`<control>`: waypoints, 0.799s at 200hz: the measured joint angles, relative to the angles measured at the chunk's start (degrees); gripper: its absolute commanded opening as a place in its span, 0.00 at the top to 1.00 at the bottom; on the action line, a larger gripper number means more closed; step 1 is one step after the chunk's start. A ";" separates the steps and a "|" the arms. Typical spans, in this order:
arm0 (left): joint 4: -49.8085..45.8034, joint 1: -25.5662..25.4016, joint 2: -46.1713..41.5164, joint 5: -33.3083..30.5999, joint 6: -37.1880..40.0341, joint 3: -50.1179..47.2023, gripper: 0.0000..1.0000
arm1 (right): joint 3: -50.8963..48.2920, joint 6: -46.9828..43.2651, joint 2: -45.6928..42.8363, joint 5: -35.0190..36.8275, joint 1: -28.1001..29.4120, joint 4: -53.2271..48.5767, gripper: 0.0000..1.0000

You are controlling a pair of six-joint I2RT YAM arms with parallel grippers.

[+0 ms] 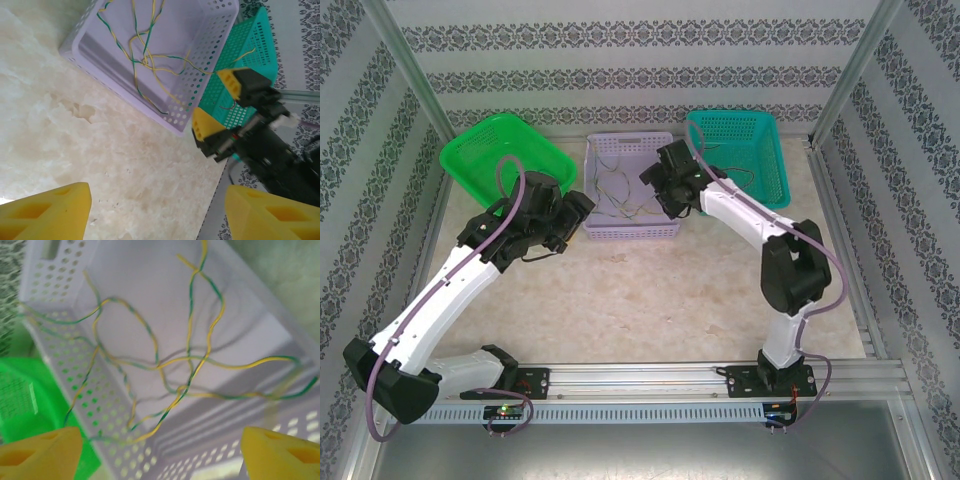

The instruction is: Untangle the cables

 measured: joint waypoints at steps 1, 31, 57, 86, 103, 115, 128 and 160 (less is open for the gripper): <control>0.00 0.07 0.00 0.00 0.02 0.00 0.28 | 0.00 -0.07 -0.15 -0.04 -0.02 -0.02 0.16; -0.15 2.38 0.48 1.05 1.75 -0.02 0.26 | 0.72 -3.72 -6.12 -2.54 -1.57 -1.66 0.14; -0.83 5.05 0.59 1.46 3.63 -0.02 0.01 | 1.25 -8.11 -9.92 -3.13 -3.48 -2.71 0.02; -1.33 6.58 0.26 -0.42 8.79 0.02 0.00 | -3.17 -18.32 -15.82 -1.97 -5.62 -2.21 0.02; -1.99 7.63 -1.05 -4.94 13.25 0.02 0.00 | -10.01 -26.73 -23.89 1.46 -7.32 -2.03 0.02; -2.75 7.69 -2.69 -9.53 15.98 -0.13 0.00 | -14.23 -32.61 -29.62 4.74 -8.44 -1.64 0.02; -4.07 7.67 -4.81 -16.81 17.53 -0.81 0.00 | -18.51 -38.16 -35.43 10.21 -9.44 -1.01 0.02; -2.36 7.69 -8.72 -36.33 25.16 -9.64 0.00 | -33.90 -50.93 -44.87 17.55 -13.79 7.98 0.02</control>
